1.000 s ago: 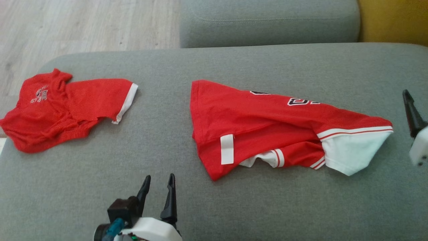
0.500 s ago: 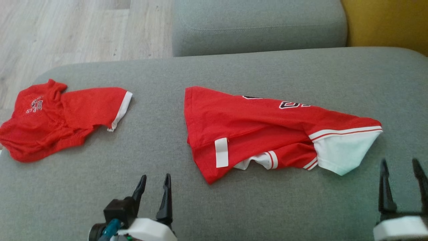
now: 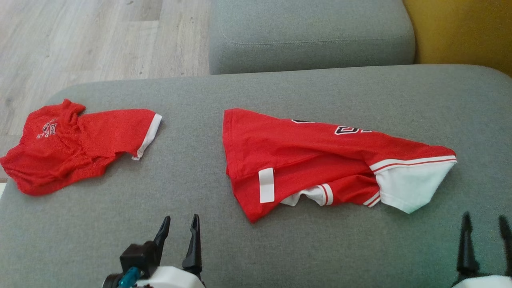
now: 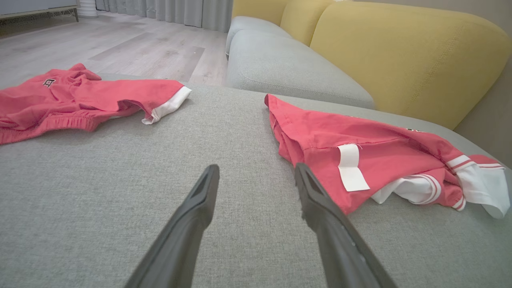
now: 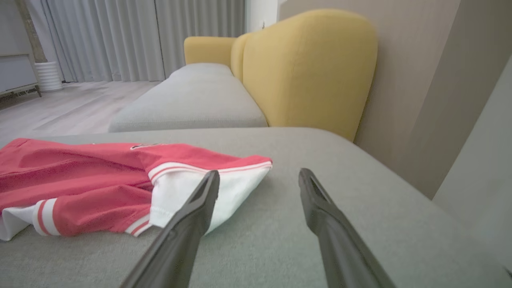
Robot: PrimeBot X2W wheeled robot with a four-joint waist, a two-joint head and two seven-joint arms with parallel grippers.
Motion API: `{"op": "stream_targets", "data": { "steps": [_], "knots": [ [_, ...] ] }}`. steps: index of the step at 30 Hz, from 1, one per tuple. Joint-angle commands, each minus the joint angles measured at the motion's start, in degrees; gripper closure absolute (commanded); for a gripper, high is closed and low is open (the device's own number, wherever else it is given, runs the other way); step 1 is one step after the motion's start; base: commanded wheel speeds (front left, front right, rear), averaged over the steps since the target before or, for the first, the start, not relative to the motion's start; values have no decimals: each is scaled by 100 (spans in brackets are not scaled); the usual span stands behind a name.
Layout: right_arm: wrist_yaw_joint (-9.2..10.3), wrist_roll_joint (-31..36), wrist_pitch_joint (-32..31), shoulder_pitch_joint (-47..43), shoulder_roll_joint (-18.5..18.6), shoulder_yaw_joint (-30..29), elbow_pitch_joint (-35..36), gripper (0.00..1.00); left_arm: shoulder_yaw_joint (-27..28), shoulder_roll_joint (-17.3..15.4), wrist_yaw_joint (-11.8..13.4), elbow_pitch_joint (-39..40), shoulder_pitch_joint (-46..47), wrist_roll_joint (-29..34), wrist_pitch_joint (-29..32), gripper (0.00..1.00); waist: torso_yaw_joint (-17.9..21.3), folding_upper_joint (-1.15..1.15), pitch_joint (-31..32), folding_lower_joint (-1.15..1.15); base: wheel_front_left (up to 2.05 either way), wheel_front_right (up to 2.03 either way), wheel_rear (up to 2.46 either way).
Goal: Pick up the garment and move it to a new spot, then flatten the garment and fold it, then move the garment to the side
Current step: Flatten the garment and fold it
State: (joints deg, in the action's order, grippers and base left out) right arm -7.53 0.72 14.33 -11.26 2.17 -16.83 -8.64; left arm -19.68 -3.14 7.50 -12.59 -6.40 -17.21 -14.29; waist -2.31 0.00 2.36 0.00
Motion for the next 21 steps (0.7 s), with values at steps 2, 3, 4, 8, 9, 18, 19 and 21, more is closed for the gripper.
{"op": "stream_targets", "data": {
  "steps": [2,3,4,8,9,18,19,21],
  "knots": [
    [4,-211,66,275,72,233,-134,0,169,26,-11,203,212,62,-71,0,-6,0,-7,0,0,0,0],
    [4,-251,66,349,72,278,-269,0,169,26,-15,200,207,66,-71,0,-10,0,-11,0,0,0,0],
    [4,-323,14,445,72,308,-417,0,168,26,-18,195,203,72,-71,0,-13,0,-18,0,0,0,0],
    [4,-493,-726,990,72,340,-841,0,139,26,-34,184,224,95,-71,0,-48,0,-82,0,0,0,0],
    [4,-503,-937,1141,72,318,-923,0,124,26,-37,181,238,97,-71,0,-66,0,-102,0,0,0,0],
    [4,-589,-2518,2201,130,-421,-2148,0,-147,26,-27,122,425,29,-71,0,-432,0,-357,0,0,0,0],
    [4,-614,-2527,2285,124,-540,-2262,0,-155,26,-12,115,438,30,-71,0,-470,0,-378,0,0,0,0],
    [4,-708,-2511,2458,110,-697,-2490,0,-152,26,10,114,462,34,-71,0,-534,0,-430,0,0,0,0]
  ]
}}
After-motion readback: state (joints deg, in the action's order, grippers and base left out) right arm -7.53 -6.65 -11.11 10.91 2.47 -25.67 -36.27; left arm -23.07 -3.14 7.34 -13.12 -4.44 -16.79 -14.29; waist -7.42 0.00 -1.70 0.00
